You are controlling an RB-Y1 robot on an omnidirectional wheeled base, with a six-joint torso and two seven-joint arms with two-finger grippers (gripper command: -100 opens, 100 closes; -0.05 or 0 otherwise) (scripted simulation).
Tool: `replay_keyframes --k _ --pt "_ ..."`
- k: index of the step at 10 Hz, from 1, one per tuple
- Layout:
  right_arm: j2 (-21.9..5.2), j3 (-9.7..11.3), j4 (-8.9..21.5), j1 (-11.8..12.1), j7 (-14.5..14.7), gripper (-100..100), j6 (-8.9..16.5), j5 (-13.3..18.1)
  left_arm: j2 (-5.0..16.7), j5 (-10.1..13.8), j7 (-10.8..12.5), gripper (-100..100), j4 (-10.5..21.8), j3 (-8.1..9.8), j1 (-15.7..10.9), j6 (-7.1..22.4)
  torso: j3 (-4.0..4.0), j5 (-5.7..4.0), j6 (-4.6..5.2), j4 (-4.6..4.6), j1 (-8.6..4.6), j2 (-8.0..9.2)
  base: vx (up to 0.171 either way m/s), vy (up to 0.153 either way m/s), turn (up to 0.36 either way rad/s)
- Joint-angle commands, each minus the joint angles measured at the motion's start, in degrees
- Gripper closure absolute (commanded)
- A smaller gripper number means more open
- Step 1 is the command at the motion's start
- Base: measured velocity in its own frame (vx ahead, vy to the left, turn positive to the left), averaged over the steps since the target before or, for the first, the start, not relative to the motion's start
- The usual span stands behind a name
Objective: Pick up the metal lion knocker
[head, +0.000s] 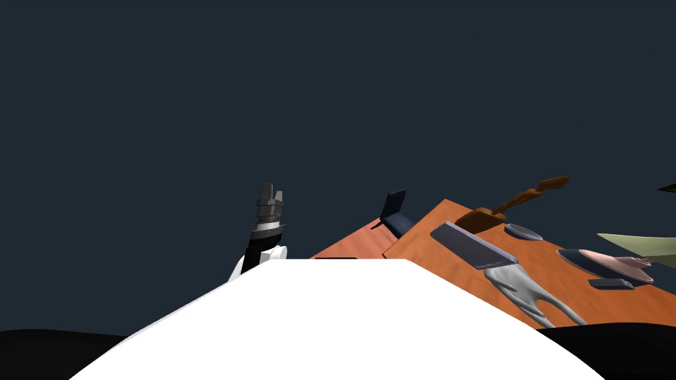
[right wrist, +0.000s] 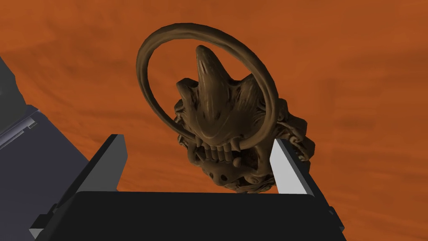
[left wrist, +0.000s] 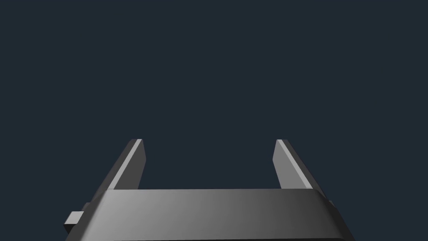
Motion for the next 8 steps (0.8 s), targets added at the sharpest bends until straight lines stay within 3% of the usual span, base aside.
replay_keyframes --k 1,4,5,6,8 --pt "-0.8 2.9 -1.8 0.1 2.9 -100 1.5 -2.9 0.0 0.0 0.0 0 0.0 0.00 0.0 0.0 0.00 0.00 0.00 0.00 0.00 0.00 0.003 -0.020 -0.017" --pt "-0.8 3.7 -1.8 0.1 3.4 -100 1.5 -7.5 0.0 0.0 0.0 0 0.0 0.00 0.0 0.0 0.00 0.00 0.00 0.00 -0.02 0.00 0.002 -0.010 -0.002" --pt "-1.7 6.5 -3.7 0.3 6.2 -100 3.2 -9.4 0.0 0.0 0.0 0 0.0 0.00 0.0 0.0 0.00 0.00 0.00 0.00 0.01 0.00 0.000 -0.017 -0.016" --pt "-1.7 7.3 -3.7 0.3 6.6 -100 3.2 -11.1 0.0 0.0 0.0 0 0.0 0.00 0.0 0.0 0.00 0.00 0.00 0.00 -0.03 0.00 0.001 -0.022 -0.007" --pt "-1.7 7.3 -3.7 0.3 6.6 -100 3.2 -14.1 0.0 0.0 0.0 0 0.0 0.00 0.0 0.0 0.00 -0.01 0.00 0.00 -0.02 0.00 0.001 -0.006 0.000"
